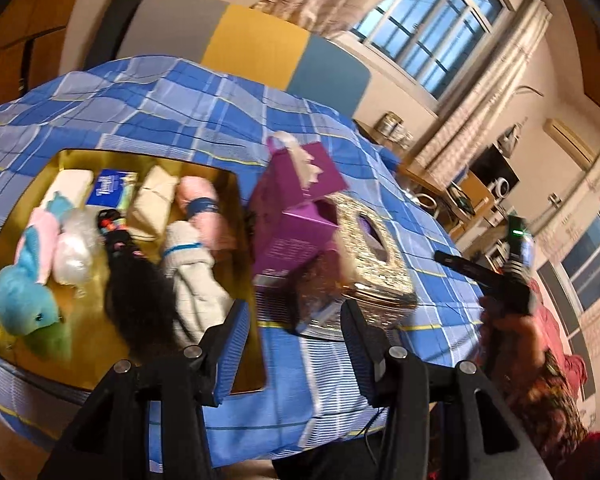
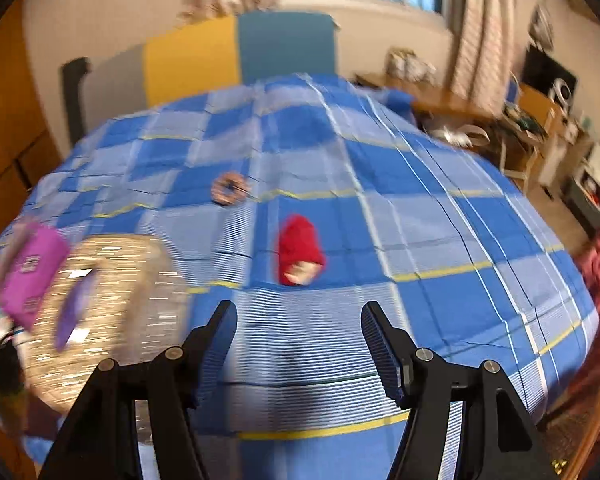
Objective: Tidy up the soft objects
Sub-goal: 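Move the right tool back to the bed and grasp the red sock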
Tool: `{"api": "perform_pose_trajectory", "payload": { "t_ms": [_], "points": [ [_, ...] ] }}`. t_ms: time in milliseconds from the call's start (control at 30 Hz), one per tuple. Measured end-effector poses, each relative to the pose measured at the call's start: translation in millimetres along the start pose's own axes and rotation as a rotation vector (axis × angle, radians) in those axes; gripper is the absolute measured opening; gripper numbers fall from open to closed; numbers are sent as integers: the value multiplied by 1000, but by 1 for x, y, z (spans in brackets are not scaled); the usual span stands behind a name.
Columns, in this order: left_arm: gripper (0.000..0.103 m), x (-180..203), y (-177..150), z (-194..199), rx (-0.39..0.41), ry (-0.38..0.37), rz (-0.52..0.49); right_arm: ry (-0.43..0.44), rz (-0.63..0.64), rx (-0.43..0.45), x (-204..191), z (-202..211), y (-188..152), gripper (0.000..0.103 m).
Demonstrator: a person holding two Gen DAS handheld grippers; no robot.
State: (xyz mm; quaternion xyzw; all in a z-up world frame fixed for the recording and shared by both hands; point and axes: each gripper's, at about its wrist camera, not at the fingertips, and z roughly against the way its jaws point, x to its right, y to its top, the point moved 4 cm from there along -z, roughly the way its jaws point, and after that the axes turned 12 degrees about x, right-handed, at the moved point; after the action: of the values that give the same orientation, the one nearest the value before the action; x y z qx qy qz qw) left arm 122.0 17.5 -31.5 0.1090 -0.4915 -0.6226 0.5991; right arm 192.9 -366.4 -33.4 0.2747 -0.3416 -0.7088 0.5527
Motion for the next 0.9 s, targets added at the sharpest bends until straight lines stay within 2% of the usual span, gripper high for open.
{"api": "perform_pose_trajectory", "payload": {
  "t_ms": [167, 267, 367, 500, 667, 833, 900],
  "points": [
    [48, 23, -2, -7, -24, -47, -47, -7, 5, -36, 22, -48, 5, 66],
    [59, 36, -2, -13, -47, -64, -68, 17, 18, -29, 15, -72, 13, 69],
    [60, 47, 1, -16, -54, -75, -81, 49, -1, -51, 7, -102, 18, 69],
    [60, 60, 8, -21, -62, -83, -95, 93, -35, -122, -1, -141, 15, 68],
    [60, 80, 20, -29, -69, -95, -129, 114, 26, -194, -9, -163, 5, 49],
    [60, 102, 36, -43, -79, -114, -156, 155, -21, -217, 3, -161, 6, 33],
    [60, 114, 44, -48, -84, -122, -186, 164, -33, -238, 9, -158, 8, 31]
  ]
}}
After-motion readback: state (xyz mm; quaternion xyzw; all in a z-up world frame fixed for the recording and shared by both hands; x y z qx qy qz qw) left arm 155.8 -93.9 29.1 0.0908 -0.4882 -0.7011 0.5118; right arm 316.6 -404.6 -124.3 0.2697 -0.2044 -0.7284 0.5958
